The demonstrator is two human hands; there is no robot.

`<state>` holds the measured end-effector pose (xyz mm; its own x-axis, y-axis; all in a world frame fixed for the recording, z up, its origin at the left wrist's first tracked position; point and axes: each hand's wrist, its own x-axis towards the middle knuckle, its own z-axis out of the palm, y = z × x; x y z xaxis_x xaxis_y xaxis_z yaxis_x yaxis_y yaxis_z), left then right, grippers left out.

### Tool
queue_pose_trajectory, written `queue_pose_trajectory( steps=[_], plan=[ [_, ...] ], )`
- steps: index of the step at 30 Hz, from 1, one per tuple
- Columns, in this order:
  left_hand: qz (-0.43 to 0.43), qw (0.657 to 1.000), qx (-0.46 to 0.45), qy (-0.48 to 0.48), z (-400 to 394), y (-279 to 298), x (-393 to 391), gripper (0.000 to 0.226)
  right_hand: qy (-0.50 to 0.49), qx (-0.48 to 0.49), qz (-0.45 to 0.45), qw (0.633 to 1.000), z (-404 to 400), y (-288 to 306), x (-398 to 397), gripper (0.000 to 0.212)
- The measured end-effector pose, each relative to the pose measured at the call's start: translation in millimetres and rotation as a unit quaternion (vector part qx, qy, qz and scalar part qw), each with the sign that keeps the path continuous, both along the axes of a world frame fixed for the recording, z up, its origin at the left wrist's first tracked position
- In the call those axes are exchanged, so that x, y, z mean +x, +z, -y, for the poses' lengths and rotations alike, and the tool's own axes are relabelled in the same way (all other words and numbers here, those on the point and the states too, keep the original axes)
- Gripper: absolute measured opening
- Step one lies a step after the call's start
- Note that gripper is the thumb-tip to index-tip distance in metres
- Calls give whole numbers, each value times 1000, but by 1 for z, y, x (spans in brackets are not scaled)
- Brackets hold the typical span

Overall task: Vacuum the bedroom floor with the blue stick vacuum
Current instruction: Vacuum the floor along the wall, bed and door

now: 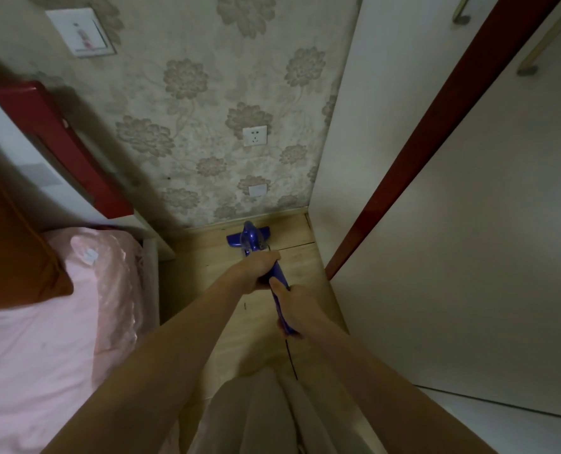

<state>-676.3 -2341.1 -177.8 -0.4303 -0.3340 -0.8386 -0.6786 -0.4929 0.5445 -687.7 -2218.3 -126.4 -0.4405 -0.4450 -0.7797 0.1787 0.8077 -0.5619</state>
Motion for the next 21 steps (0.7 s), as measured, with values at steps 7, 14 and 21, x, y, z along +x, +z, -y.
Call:
queue_pose_trajectory(
  steps=[7, 14, 21],
  plan=[
    [2, 1000, -21, 18, 5, -6, -5, 33, -1, -22, -1, 1000, 8, -13, -2, 38],
    [0, 1000, 8, 17, 2, -9, -2, 13, -10, 5, 28, 1000, 1, 0, -1, 44],
    [-20, 999, 21, 16, 12, 2, -1, 14, -10, 5, 44, 999, 9, 31, -9, 52]
  ],
)
